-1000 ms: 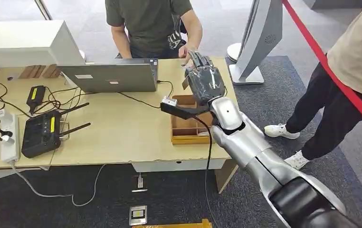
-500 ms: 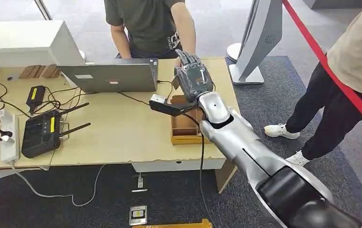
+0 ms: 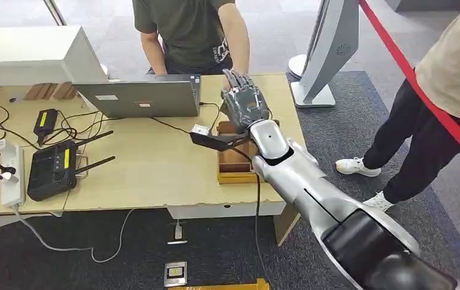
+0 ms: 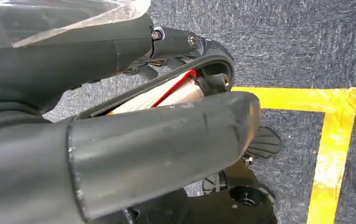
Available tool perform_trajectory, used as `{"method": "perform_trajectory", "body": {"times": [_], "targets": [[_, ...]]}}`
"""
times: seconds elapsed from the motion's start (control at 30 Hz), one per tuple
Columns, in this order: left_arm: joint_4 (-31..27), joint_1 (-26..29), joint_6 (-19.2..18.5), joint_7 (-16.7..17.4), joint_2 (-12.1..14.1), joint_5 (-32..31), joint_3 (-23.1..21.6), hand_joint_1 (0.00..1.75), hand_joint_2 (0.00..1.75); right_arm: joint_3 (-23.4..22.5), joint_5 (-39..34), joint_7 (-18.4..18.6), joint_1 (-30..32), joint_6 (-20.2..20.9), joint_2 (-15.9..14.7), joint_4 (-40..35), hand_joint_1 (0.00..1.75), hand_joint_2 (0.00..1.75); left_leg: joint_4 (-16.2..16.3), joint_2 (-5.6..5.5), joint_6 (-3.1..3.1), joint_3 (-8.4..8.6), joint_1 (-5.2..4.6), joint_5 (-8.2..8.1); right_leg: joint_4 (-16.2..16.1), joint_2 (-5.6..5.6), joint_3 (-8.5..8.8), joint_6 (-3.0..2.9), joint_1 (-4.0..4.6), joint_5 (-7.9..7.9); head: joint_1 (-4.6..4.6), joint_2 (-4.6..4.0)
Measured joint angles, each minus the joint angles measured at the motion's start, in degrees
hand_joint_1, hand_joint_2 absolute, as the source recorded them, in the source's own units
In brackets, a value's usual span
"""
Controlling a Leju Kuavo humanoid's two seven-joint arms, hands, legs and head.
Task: Pass the card to the sensor for recognition and then transmit it.
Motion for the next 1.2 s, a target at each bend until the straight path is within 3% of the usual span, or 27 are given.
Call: {"method": "perform_trajectory", "body": {"times": [0.53,0.77,1.2], "targets": [[0.0,0.0,-0.5,0.0,0.0,-0.8,-0.4,0.0,0.0,1.6,3.6,3.3,-0.1,0.0,-2.1,2.0,0.0,0.0,0.0,0.0,0.0,0.01,0.0,0.0,0.0,0.0,-0.01,0.0,0.0,0.0,-0.02,0.0],[0.0,0.3,-0.9,0.4,0.0,-1.0,-0.4,0.0,0.0,0.2,2.8,4.7,0.5,3.4,-9.7,-1.2,0.0,0.0,0.1,-0.01,0.02,0.05,-0.02,-0.01,-0.1,-0.01,0.0,0.02,-0.03,0.02,-0.02,0.0],[0.0,0.4,-1.2,-0.1,0.3,-0.7,-0.4,0.0,0.0,-8.4,-2.4,6.6,4.3,9.6,-26.9,-10.8,0.0,0.0,0.2,-0.14,0.08,-0.05,-0.04,-0.06,-0.1,-0.11,0.03,0.09,-0.03,0.02,-0.09,0.0]]}}
